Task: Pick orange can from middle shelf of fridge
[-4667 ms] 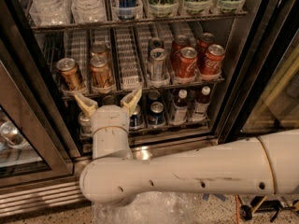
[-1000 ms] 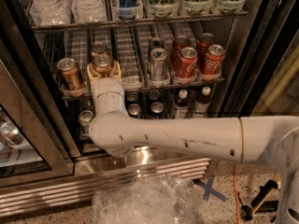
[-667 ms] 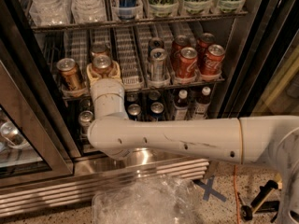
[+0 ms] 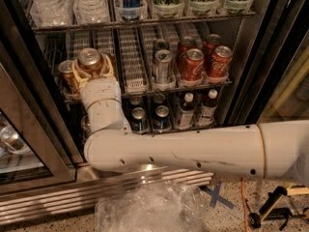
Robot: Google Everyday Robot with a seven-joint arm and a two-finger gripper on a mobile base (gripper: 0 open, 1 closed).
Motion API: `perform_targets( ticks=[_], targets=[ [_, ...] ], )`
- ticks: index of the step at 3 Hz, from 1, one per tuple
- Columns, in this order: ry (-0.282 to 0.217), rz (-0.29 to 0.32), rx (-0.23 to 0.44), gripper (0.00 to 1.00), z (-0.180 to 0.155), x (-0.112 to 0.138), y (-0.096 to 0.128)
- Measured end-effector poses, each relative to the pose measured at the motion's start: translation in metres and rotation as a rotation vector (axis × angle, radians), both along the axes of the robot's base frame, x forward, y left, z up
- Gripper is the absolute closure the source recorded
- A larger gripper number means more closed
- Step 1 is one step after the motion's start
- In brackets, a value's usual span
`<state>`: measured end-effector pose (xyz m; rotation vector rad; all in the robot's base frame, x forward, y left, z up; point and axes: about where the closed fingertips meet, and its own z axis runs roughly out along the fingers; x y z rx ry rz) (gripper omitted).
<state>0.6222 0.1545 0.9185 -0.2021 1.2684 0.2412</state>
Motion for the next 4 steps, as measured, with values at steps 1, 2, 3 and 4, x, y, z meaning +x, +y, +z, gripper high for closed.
perform_targets(
  ticks=[1, 2, 3, 4],
  targets=[
    [0.016, 0.118, 0.015, 1.0, 0.009, -0.031, 0.004],
    [0.044, 0.223, 0.026, 1.0, 0.01, -0.071, 0.0],
    [0.034, 0.305, 0.053, 1.0, 0.019, -0.132, -0.012],
    [0.037, 0.301, 0.06, 1.0, 0.019, -0.132, -0.015]
  ],
)
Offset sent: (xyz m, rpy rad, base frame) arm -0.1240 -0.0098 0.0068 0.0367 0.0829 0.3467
